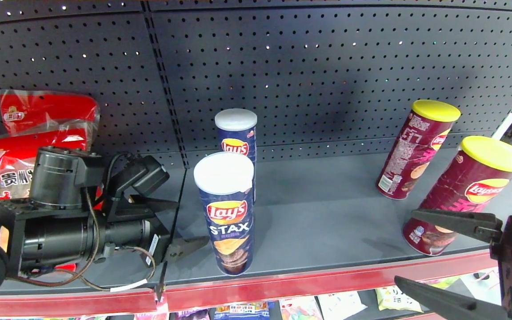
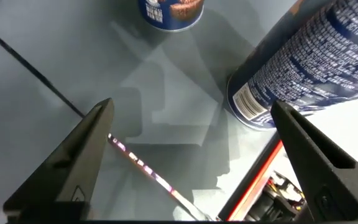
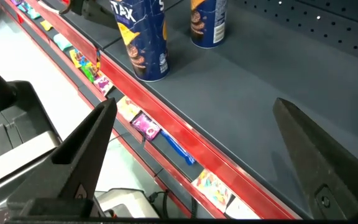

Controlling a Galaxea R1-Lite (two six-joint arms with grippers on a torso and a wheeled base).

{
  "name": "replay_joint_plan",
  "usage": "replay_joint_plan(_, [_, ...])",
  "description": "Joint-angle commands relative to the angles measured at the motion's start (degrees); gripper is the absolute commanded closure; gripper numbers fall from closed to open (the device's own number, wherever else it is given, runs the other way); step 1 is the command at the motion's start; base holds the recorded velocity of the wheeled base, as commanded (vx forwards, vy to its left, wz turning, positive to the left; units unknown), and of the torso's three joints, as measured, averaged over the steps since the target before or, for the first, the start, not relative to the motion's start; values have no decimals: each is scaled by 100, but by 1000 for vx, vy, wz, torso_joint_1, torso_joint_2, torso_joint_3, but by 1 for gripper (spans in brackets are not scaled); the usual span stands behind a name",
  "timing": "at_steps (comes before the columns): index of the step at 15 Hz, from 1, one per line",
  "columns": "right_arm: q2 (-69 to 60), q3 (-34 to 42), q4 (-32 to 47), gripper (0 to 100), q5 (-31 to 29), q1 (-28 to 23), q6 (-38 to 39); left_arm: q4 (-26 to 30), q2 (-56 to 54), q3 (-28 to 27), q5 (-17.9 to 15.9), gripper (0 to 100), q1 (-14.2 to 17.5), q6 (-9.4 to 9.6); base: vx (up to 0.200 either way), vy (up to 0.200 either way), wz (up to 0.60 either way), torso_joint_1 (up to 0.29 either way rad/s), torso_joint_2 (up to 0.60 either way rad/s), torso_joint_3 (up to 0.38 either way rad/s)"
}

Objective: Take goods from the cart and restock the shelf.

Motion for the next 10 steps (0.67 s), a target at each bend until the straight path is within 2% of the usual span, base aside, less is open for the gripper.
replay_joint_plan(1, [20, -17, -1, 0, 2, 3, -1, 3, 39, -47, -1, 0, -1, 2, 0, 0, 0, 0, 0, 0])
replay_joint_plan(10, [12, -17, -1, 0, 2, 3, -1, 3, 31, -65, 69, 0, -63, -16, 0, 0, 0, 0, 0, 0])
